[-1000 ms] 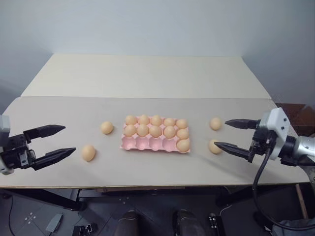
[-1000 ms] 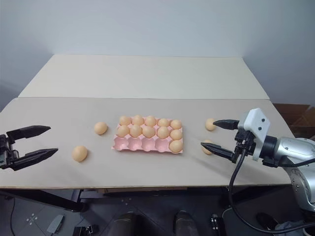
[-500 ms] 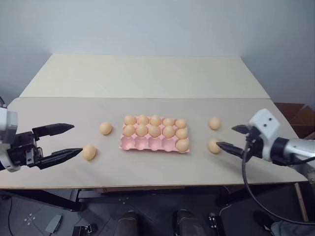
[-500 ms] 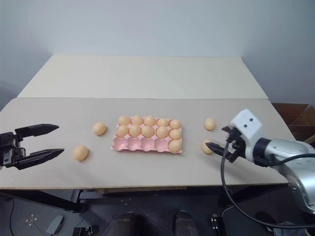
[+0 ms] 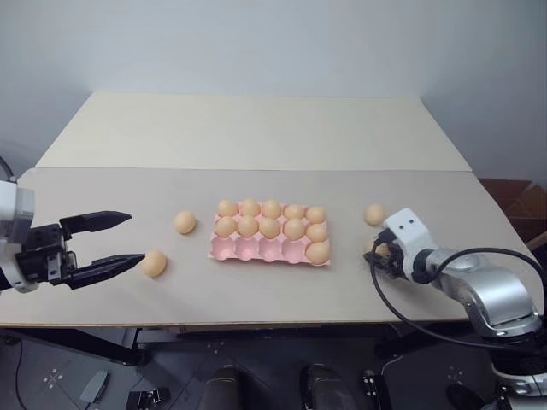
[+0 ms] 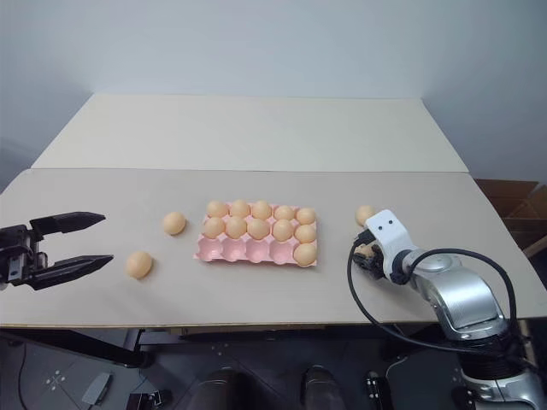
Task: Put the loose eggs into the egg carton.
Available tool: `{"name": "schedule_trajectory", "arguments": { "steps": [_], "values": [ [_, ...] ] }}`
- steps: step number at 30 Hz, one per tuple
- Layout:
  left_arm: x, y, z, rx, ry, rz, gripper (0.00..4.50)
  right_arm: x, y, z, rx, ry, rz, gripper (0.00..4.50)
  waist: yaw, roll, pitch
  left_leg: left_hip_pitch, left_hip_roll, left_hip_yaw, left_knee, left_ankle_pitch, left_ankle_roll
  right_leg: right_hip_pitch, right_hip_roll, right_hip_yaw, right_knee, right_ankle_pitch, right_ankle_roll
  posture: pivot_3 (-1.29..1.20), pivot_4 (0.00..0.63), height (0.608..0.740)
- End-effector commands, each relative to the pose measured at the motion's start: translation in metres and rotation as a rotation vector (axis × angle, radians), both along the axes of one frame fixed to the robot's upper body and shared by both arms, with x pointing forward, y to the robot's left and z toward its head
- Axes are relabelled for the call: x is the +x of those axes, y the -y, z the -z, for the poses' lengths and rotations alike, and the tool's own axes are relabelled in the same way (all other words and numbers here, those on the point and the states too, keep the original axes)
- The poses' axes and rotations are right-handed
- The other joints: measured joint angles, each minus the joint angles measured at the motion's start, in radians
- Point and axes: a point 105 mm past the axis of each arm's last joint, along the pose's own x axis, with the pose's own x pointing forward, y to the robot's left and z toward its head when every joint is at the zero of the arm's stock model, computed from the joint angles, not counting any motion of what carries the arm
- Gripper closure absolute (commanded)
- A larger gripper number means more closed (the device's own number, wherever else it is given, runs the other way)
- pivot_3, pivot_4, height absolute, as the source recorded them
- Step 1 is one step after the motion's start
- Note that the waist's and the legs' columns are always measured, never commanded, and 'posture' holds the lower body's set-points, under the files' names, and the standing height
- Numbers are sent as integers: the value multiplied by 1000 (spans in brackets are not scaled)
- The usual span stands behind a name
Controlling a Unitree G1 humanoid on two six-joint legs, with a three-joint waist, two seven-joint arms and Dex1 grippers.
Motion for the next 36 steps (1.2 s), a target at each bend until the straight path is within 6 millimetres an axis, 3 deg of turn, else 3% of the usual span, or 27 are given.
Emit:
{"name": "schedule_trajectory", "arguments": {
  "steps": [1, 6, 11, 14, 17, 20, 25, 27, 31, 36],
  "values": [
    [-3, 1, -8, 16, 50, 9, 0, 0, -5, -28, 1, 93, -34, 2760, -1, 0, 0, 0, 0, 0, 0, 0, 0, 0, 0, 0, 0, 0, 0, 0, 150, 740],
    [-7, -1, -8, 14, 53, -2, 0, -16, -69, -71, 87, 211, -316, 2760, -12, 0, 0, 0, 1, 0, 0, 0, 0, -1, 0, 0, 0, 1, 2, 0, 150, 740],
    [-8, -1, -4, 9, 46, -10, 0, -17, -122, -63, 112, 203, -469, 2760, -16, -1, 0, 2, 8, 0, 0, -1, -1, 1, 7, -1, -1, 1, -1, 0, 150, 740],
    [-8, -1, -4, 5, 51, -15, 0, -17, -141, -54, 120, 175, -513, 2760, -11, 0, 0, 1, 9, 0, 0, -1, -1, -1, 8, -1, 1, 1, -4, 0, 150, 740],
    [-8, -1, -4, 4, 57, -19, 0, -14, -147, -40, 70, 152, -513, 2760, -12, 0, 0, 0, 9, 0, 0, -1, -1, -1, 8, -1, 1, 1, -4, 0, 150, 740],
    [-10, -1, -4, 4, 58, -23, 0, -12, -150, -43, 89, 157, -517, 1851, -12, 0, 0, 0, 9, 0, 0, -1, -1, -1, 8, -1, 0, 1, -4, 0, 150, 740],
    [-10, -2, -5, 7, 54, -28, 0, -17, -139, -76, 143, 235, -517, 65, -12, 0, 0, 0, 11, 0, 0, -1, -1, -2, 11, -1, 1, 1, -5, 0, 150, 740],
    [-9, -3, -5, 7, 53, -29, 0, -20, -128, -88, 157, 266, -510, 65, -10, 0, 0, 0, 11, 0, 0, -1, -1, -1, 10, -1, 1, 1, -5, 0, 150, 740],
    [-10, -9, -1, 5, 36, -43, 0, -34, -75, -106, 179, 308, -464, 65, 2, 0, 0, 0, 11, 0, 0, -1, -2, -1, 10, -2, -1, 1, -5, 0, 150, 740],
    [-6, -22, 7, -2, 16, -105, 0, -51, -22, -87, 123, 315, -459, 65, 7, 0, 0, 2, 11, 0, 0, -2, -3, 0, 11, -2, -1, 0, -5, 0, 150, 740]
  ]
}}
